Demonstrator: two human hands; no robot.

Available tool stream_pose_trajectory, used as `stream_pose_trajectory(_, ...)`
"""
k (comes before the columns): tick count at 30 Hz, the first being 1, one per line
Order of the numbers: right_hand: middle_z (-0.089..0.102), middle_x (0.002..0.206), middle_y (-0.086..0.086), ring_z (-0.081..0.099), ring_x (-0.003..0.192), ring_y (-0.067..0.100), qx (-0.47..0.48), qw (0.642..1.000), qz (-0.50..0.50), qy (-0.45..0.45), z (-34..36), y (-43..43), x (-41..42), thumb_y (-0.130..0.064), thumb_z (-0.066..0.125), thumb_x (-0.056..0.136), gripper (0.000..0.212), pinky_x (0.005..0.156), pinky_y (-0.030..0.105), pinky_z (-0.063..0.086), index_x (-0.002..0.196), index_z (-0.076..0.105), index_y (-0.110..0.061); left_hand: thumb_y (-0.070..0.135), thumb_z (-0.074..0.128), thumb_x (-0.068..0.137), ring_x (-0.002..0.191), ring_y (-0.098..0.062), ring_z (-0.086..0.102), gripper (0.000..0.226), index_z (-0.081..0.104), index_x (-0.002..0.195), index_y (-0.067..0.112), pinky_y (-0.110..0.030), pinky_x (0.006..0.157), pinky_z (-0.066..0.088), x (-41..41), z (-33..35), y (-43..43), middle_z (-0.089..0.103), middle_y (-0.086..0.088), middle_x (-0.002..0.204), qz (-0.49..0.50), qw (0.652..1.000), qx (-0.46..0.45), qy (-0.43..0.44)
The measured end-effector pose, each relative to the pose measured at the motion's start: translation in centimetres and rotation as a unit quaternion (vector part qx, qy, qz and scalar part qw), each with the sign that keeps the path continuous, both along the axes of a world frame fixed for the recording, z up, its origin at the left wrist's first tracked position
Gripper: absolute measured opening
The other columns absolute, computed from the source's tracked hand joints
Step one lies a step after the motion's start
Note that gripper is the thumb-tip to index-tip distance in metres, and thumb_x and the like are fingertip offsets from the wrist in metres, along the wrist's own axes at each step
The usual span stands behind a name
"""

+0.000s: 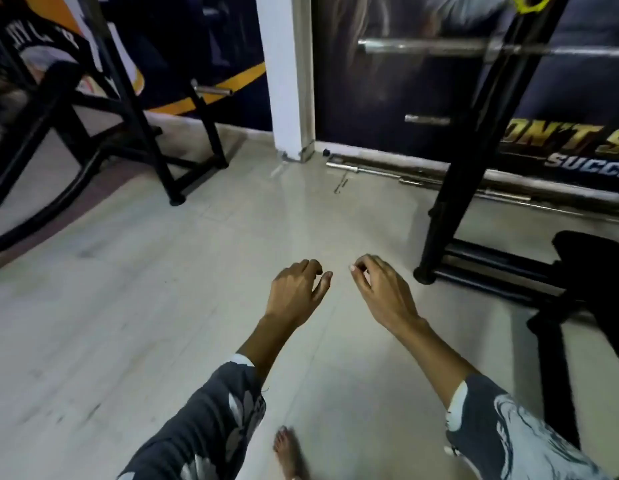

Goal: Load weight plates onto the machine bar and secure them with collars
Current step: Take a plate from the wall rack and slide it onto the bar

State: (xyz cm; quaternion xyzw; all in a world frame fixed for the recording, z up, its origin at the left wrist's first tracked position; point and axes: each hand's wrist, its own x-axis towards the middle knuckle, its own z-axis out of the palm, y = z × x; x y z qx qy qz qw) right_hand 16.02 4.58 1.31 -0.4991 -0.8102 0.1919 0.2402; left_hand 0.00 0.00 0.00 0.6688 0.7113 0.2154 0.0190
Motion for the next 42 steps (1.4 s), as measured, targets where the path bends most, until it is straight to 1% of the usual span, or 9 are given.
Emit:
stream_pose_trajectory(2, 0.064, 0.104, 0.006, 0.058, 0.092, 0.024, -0.014, 1.0, 0.007, -0.013, -1.8, 1.9, -3.1, -0.032, 0.041, 0.097, 0.026, 0.072, 0.03, 0.042, 0.101, 0.056, -0.011, 0.036, 0.046, 0.096, 0.08, -0.028, 0.063, 0.032, 0.062, 0.097, 0.009, -0.037, 0.067, 0.049, -3.1, -1.4, 1.6, 0.069, -0.008, 0.091, 0.021, 1.0, -0.007, -0.02)
stream_pose_trajectory(7, 0.064, 0.108, 0.008, 0.059, 0.095, 0.025, -0.069, 0.995, 0.017, -0.065, -5.1, 7.6, -12.1, -0.032, 0.04, 0.098, 0.029, 0.076, 0.033, 0.045, 0.103, 0.056, -0.009, 0.039, 0.042, 0.097, 0.086, -0.027, 0.062, 0.035, 0.062, 0.102, 0.011, -0.036, 0.071, 0.048, -12.0, -4.6, 6.9, 0.068, -0.007, 0.097, 0.034, 0.997, -0.062, -0.018)
stream_pose_trajectory(12, 0.064, 0.108, 0.009, 0.06, 0.095, 0.027, -0.093, 0.993, 0.01, -0.072, -5.8, 14.1, -20.1, -0.033, 0.04, 0.097, 0.03, 0.077, 0.034, 0.046, 0.103, 0.057, -0.008, 0.039, 0.042, 0.097, 0.094, -0.028, 0.061, 0.037, 0.059, 0.111, 0.01, -0.038, 0.077, 0.049, -20.0, -5.3, 13.7, 0.065, -0.008, 0.107, 0.037, 0.996, -0.076, -0.024)
stream_pose_trajectory(16, 0.064, 0.106, 0.008, 0.059, 0.094, 0.026, -0.1, 0.992, -0.003, -0.077, -6.8, 21.2, -24.8, -0.033, 0.041, 0.097, 0.03, 0.075, 0.032, 0.045, 0.102, 0.057, -0.009, 0.04, 0.041, 0.097, 0.092, -0.027, 0.062, 0.035, 0.059, 0.107, 0.011, -0.038, 0.076, 0.049, -24.8, -6.0, 21.2, 0.066, -0.007, 0.103, 0.025, 0.995, -0.096, -0.025)
stream_pose_trajectory(22, 0.064, 0.105, 0.01, 0.058, 0.096, 0.028, -0.106, 0.993, -0.014, -0.048, -8.9, 35.7, -32.7, -0.031, 0.042, 0.097, 0.029, 0.074, 0.033, 0.044, 0.102, 0.058, -0.008, 0.04, 0.042, 0.096, 0.09, -0.027, 0.061, 0.034, 0.059, 0.101, 0.012, -0.037, 0.074, 0.048, -32.6, -7.5, 36.2, 0.067, -0.006, 0.099, 0.009, 0.994, -0.109, -0.019)
stream_pose_trajectory(26, 0.064, 0.109, 0.006, 0.057, 0.1, 0.026, -0.146, 0.988, -0.048, -0.034, -8.8, 45.1, -36.8, -0.034, 0.04, 0.097, 0.03, 0.077, 0.033, 0.044, 0.104, 0.057, -0.01, 0.04, 0.042, 0.097, 0.091, -0.026, 0.061, 0.033, 0.059, 0.103, 0.012, -0.036, 0.075, 0.047, -36.9, -7.0, 46.1, 0.067, -0.005, 0.1, -0.014, 0.992, -0.123, -0.025)
stream_pose_trajectory(31, 0.063, 0.11, 0.006, 0.056, 0.101, 0.026, -0.154, 0.985, -0.073, -0.02, -7.6, 56.8, -41.4, -0.032, 0.041, 0.097, 0.029, 0.077, 0.032, 0.042, 0.105, 0.057, -0.009, 0.037, 0.046, 0.096, 0.09, -0.027, 0.062, 0.031, 0.059, 0.103, 0.01, -0.037, 0.073, 0.049, -41.6, -6.3, 58.5, 0.066, -0.007, 0.1, -0.029, 0.994, -0.098, -0.04)
stream_pose_trajectory(36, 0.063, 0.109, 0.008, 0.057, 0.098, 0.026, -0.145, 0.983, -0.116, 0.001, -8.1, 69.3, -44.9, -0.031, 0.043, 0.097, 0.028, 0.074, 0.03, 0.041, 0.104, 0.057, -0.008, 0.035, 0.045, 0.097, 0.09, -0.028, 0.061, 0.03, 0.059, 0.105, 0.01, -0.036, 0.072, 0.049, -45.4, -7.1, 72.9, 0.064, -0.008, 0.103, -0.092, 0.992, -0.082, -0.031)
stream_pose_trajectory(42, 0.064, 0.107, 0.012, 0.06, 0.096, 0.028, -0.149, 0.959, -0.239, 0.035, -7.7, 83.0, -47.3, -0.027, 0.045, 0.096, 0.026, 0.078, 0.031, 0.044, 0.105, 0.058, -0.006, 0.036, 0.043, 0.097, 0.092, -0.027, 0.061, 0.031, 0.058, 0.105, 0.011, -0.036, 0.074, 0.048, -47.5, -6.7, 91.3, 0.065, -0.008, 0.101, -0.206, 0.974, -0.086, -0.039)
